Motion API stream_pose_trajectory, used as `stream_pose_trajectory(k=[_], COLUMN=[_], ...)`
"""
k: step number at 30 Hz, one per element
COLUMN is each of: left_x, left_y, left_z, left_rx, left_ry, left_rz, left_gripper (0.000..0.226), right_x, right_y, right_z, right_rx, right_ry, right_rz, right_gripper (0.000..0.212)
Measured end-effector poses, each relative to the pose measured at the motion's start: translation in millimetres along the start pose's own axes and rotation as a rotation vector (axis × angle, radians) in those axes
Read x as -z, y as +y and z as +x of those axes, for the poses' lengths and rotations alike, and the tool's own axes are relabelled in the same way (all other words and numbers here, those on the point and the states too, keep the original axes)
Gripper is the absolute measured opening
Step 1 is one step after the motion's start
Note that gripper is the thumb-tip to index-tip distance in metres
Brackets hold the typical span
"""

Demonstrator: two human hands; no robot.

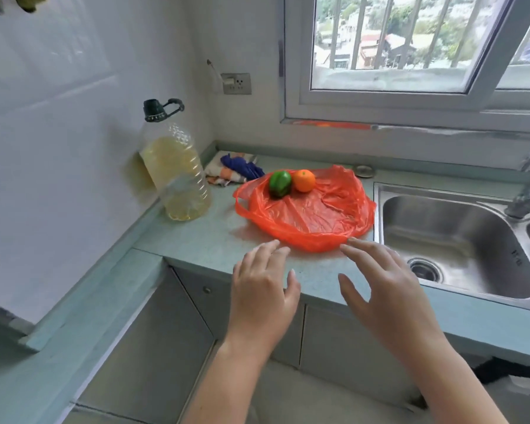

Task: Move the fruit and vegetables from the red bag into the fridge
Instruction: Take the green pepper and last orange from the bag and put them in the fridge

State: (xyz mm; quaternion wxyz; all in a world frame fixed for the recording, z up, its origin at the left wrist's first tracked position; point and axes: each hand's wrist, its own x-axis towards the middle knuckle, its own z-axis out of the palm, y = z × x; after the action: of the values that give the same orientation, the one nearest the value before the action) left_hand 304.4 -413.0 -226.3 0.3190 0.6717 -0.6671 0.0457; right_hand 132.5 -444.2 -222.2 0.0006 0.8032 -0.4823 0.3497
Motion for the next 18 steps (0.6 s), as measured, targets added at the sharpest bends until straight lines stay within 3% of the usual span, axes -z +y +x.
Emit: stream_pose_trajectory(k=[8,13,18], left_x=[-20,-47,-80], left_y=[-100,-140,-165], left_z=[112,158,187], left_rx=[-0.004,0.004,0.049], left_ry=[0.024,-0.064,-0.139], left_rz=[-0.068,-0.110,-0.211], left_gripper=[0.045,0.046,0.034], right_x=[-74,-113,-145], right_y=[-16,-12,13], right_z=[113,156,180], right_rx=[-0.022,-0.065,-0.130], right_ry=[0.007,0.000,-0.059], right_rz=[-0.026,-0.048,-0.050], right_gripper=[0.040,0.038,0.038])
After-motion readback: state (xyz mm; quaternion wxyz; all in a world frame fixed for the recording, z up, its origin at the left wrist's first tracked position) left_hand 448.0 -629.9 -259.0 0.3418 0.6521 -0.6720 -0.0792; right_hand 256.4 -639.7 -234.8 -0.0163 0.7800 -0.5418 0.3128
